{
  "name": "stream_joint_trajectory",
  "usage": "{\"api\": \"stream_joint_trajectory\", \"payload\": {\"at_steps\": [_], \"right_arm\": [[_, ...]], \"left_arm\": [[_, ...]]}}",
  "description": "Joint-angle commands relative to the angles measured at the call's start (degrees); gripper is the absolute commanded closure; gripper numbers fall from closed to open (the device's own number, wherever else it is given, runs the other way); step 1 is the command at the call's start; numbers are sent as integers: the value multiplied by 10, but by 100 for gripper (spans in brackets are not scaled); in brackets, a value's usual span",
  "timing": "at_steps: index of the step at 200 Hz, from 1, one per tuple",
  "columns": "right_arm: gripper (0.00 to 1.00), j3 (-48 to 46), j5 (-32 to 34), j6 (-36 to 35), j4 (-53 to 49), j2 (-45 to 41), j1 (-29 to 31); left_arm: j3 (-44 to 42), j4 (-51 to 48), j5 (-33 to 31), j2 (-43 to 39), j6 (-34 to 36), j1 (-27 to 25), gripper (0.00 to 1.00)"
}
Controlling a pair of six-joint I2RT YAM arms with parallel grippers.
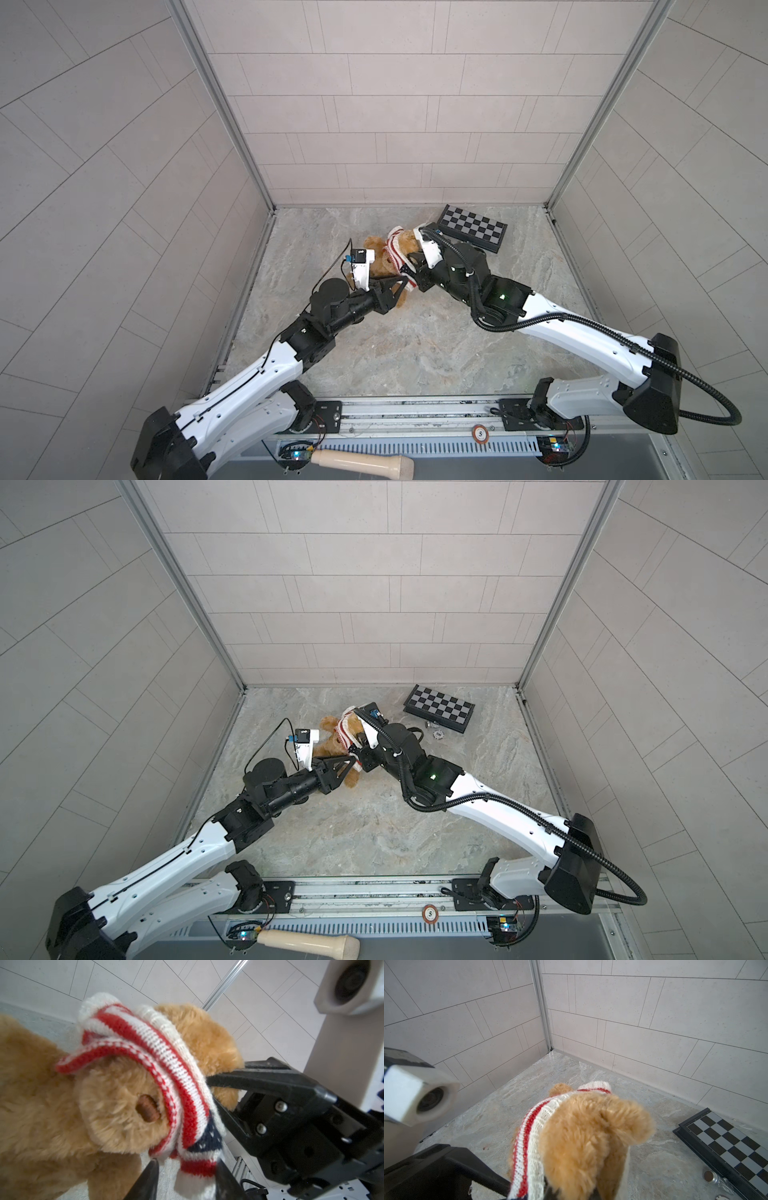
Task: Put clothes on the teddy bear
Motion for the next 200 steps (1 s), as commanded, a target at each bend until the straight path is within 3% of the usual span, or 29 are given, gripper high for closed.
{"api": "stream_joint_trajectory", "payload": {"at_steps": [1,18,35,56,117,163,200], "right_arm": [[100,8,10,25,37,-7,0],[100,4,8,26,38,-6,-2],[100,-2,10,27,40,-8,-6],[100,-9,10,28,44,-13,-14],[100,-19,-32,56,55,-28,-61],[100,-49,-165,164,130,-39,-123],[100,-47,-172,142,101,-67,-125]], "left_arm": [[18,58,1,9,-11,-3,62],[20,61,1,16,-11,-9,69],[22,52,5,24,-11,-12,87],[13,24,4,20,-5,-15,100],[-49,-125,-33,-26,57,-17,100],[-75,-119,-55,20,82,-17,100],[-87,-109,-69,45,87,-15,100]]}}
